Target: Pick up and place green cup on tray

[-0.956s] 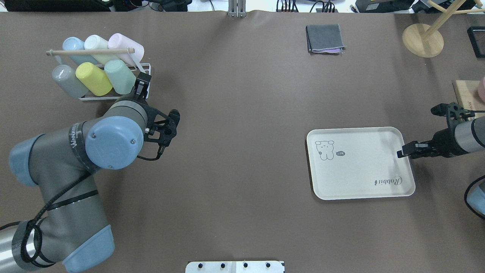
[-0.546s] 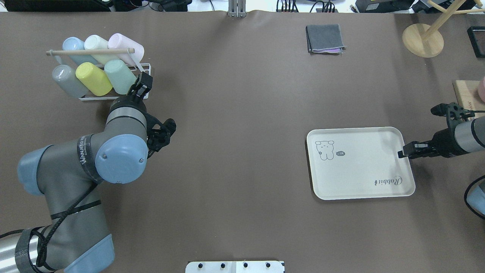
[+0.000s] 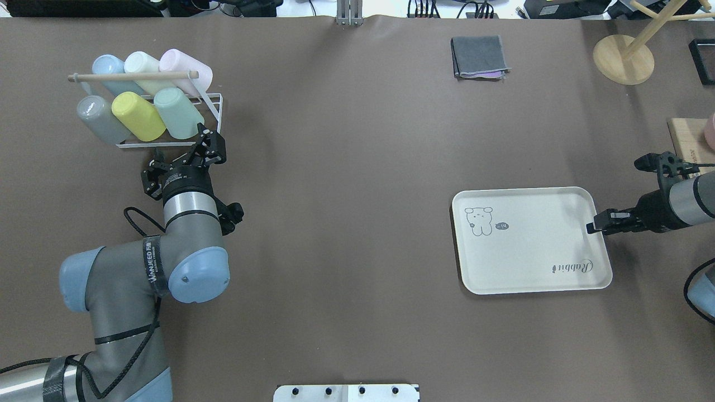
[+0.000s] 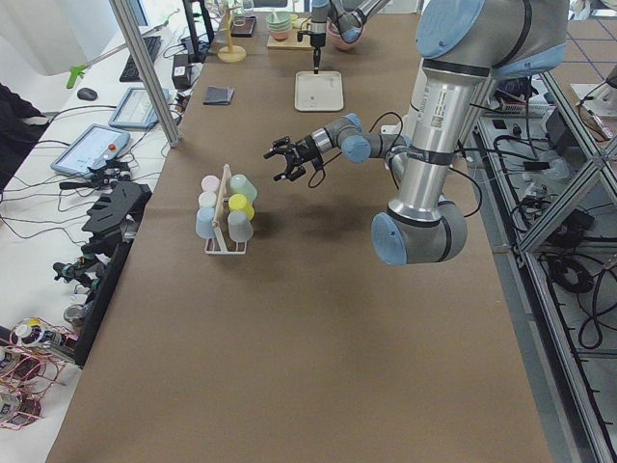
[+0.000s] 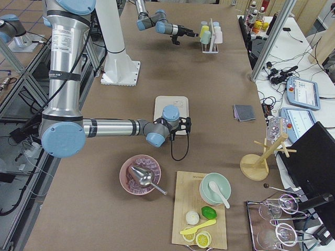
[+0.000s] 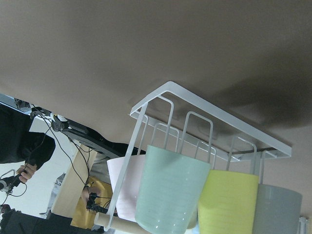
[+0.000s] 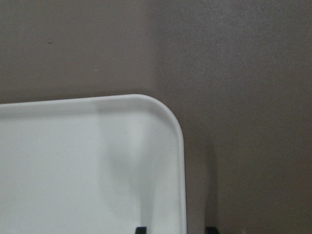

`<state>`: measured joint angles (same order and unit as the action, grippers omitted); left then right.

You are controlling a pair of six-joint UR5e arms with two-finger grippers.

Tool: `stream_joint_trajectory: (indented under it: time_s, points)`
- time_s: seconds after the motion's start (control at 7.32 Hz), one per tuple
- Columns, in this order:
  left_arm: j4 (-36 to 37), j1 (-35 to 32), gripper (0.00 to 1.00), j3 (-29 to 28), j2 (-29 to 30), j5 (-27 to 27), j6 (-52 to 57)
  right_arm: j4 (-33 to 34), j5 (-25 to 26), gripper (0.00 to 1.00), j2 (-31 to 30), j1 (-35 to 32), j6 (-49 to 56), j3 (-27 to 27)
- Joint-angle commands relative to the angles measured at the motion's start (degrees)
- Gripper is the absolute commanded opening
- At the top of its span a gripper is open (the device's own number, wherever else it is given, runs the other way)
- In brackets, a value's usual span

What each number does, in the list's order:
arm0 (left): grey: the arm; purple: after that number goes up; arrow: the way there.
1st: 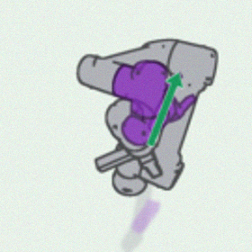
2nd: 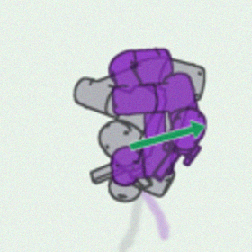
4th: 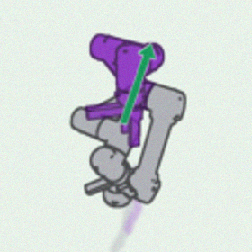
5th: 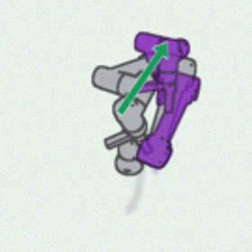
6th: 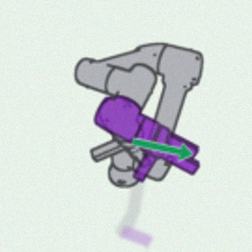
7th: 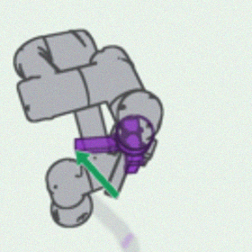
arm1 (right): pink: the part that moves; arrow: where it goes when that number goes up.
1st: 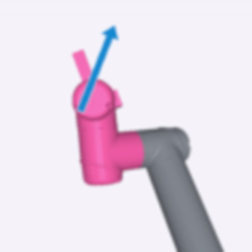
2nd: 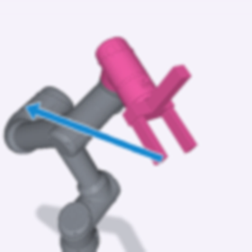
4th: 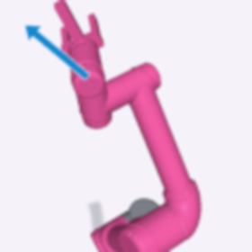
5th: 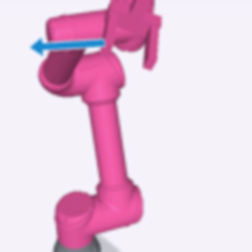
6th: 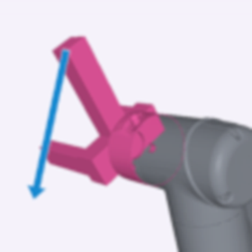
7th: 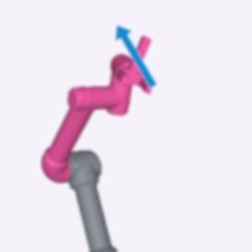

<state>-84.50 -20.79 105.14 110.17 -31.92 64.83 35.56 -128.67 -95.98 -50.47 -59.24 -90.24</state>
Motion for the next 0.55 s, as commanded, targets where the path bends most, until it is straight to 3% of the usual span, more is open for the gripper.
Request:
stream_joint_trajectory:
  time_s: [0.0, 0.14, 0.41]
  points:
    - [-0.32, -0.12, 0.99, -2.65, 0.14, 3.0, 2.13, 0.29, -0.09, 0.49, 0.87, 0.1, -0.18, 0.15]
    - [-0.49, -0.13, 0.99, -5.19, 0.4, 3.09, 2.05, 0.21, -0.09, 0.44, 1.66, 0.19, -0.35, 1.02]
    - [-2.85, -0.21, 0.99, -8.61, 0.75, 4.06, 1.61, 0.21, -0.35, 0.13, 1.67, 0.19, -0.35, 1.11]
